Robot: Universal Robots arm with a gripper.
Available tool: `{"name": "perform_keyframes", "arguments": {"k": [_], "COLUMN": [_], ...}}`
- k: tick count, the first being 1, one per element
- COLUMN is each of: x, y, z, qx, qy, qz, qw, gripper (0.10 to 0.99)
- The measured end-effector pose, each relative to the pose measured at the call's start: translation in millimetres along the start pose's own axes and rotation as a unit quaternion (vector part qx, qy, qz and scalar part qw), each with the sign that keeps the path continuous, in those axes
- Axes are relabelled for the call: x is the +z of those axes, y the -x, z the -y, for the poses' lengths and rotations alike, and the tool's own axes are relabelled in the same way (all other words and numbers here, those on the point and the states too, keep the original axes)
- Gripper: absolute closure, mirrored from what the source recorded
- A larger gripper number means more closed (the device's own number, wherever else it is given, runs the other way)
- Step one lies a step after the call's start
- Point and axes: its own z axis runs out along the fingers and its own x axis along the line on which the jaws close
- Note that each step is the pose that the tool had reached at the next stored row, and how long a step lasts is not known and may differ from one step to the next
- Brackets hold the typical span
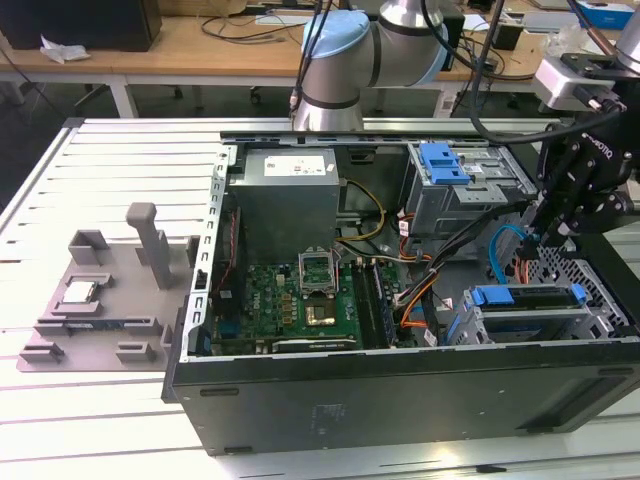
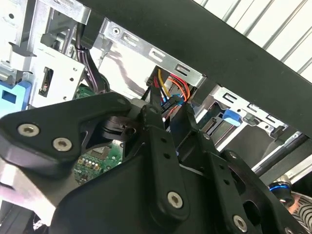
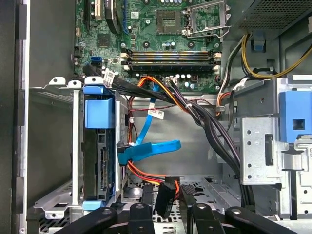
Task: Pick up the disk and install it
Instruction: 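Insert the first disk wire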
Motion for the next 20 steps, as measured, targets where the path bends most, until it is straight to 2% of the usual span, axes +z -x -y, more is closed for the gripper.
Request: {"name": "perform_keyframes", "arguments": {"k": [4, 7, 14, 16, 18, 20], "x": [0.3, 0.5, 1.0, 1.1, 1.5, 1.7], "y": [0.0, 0.0, -1.3, -8.0, -24.8, -33.2], "z": [0.0, 0.0, -1.1, -5.3, -6.4, -6.7], "qx": [0.0, 0.0, 0.0, -0.001, -0.002, -0.003], "qy": [0.0, 0.0, 0.0, -0.0006, -0.0006, -0.0006], "qz": [0.0001, 0.0001, 0.0003, 0.0, 0.0, -0.0001], "qw": [1.0, 1.0, 1.0, 1.0, 1.0, 1.0], "gripper": [0.745, 0.914, 0.918, 0.918, 0.918, 0.918]}}
